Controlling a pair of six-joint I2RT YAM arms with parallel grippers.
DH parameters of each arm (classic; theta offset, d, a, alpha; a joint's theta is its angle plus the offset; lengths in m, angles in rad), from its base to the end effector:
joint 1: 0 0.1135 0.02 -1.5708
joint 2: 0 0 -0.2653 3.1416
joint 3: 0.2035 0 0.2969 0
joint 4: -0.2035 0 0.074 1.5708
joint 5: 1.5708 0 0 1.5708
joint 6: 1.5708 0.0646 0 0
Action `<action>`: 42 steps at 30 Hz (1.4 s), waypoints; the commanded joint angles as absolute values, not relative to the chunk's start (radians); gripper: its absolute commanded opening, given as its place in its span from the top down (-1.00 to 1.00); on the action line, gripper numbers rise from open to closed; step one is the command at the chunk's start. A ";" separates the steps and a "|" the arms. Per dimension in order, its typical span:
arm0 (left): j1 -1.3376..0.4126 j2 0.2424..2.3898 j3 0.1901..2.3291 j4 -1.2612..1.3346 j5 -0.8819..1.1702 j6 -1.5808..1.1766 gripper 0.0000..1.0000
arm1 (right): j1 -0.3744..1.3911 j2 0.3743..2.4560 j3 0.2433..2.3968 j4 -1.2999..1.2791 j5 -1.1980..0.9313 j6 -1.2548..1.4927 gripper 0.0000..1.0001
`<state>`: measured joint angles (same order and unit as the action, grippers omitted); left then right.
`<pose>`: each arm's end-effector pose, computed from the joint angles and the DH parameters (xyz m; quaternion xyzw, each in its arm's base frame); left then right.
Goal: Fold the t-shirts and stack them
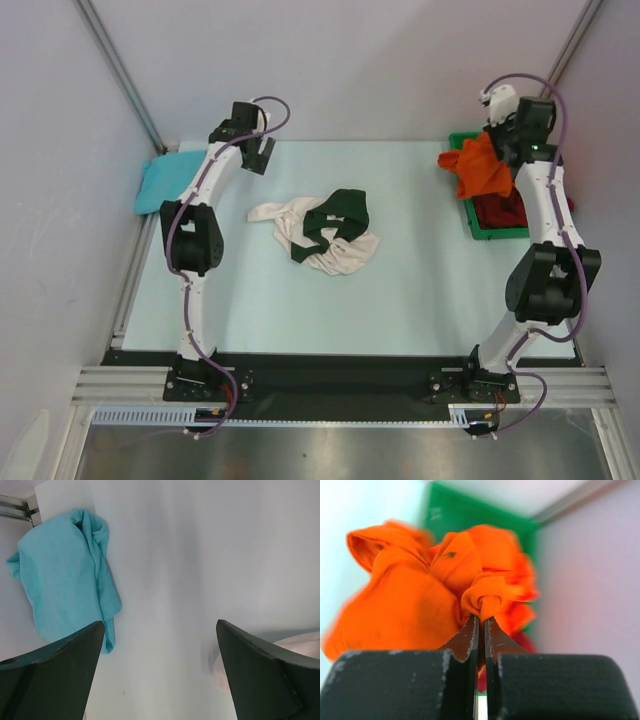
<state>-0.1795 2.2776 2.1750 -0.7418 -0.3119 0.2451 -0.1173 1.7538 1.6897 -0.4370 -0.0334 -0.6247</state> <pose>0.5719 -0.0836 0.2439 0.1406 0.9143 0.1566 0.3460 0.4808 -0.0545 0.3491 -0.2241 0.8306 -0.1714 0.4802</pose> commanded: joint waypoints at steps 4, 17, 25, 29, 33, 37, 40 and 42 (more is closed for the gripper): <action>-0.196 2.318 2.240 -0.735 -0.310 0.249 -1.00 | -0.190 1.723 1.781 -0.345 0.051 -0.653 1.00; -0.206 2.277 2.201 -0.744 -0.296 0.233 -1.00 | -0.213 1.962 1.753 -0.276 0.144 -0.663 1.00; -0.204 2.227 2.161 -0.738 -0.318 0.241 -1.00 | -0.201 1.950 1.775 -0.270 0.118 -0.713 -0.85; -0.201 2.183 2.135 -0.732 -0.296 0.242 -1.00 | -0.134 1.766 1.746 -0.236 0.019 -0.670 -0.99; -0.184 2.138 2.132 -0.724 -0.253 0.241 -1.00 | -0.008 1.571 1.639 -0.176 -0.035 -0.690 -1.00; -0.172 2.121 2.128 -0.745 -0.215 0.236 -1.00 | 0.147 1.517 1.537 -0.285 -0.133 -0.648 -0.93; -0.163 2.126 2.120 -0.764 -0.195 0.218 -1.00 | 0.269 1.509 1.412 -0.316 -0.210 -0.608 -0.73; -0.155 2.118 2.100 -0.779 -0.178 0.203 -1.00 | 0.313 1.516 1.352 -0.311 -0.274 -0.575 -0.68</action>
<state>-0.1726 2.1708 2.1227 -0.7509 -0.2230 0.2337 0.2737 1.4380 1.4506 -0.2192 -0.1692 -0.6361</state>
